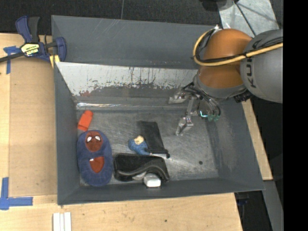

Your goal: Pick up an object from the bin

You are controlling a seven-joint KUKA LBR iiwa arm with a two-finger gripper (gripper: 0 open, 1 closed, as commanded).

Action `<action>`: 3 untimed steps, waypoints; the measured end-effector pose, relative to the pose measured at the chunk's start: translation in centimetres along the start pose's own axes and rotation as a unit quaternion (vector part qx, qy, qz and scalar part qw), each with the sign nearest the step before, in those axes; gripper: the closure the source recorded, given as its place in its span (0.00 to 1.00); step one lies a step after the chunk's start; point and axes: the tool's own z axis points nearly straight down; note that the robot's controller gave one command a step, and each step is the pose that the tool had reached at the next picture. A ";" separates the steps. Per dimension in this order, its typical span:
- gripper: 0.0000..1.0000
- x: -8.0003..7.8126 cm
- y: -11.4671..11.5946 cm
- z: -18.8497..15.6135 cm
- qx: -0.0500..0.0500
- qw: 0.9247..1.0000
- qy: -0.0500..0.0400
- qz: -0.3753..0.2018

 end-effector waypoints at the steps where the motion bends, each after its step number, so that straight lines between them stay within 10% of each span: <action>1: 0.00 7.9 5.8 5.3 0.003 0.999 -0.014 -0.042; 2: 1.00 7.3 6.0 4.9 0.000 0.999 -0.024 -0.042; 3: 1.00 6.2 9.2 -12.8 -0.001 0.999 -0.008 0.043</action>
Offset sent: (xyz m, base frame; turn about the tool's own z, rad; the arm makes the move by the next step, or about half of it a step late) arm -0.0852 0.0607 -0.0588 -0.0860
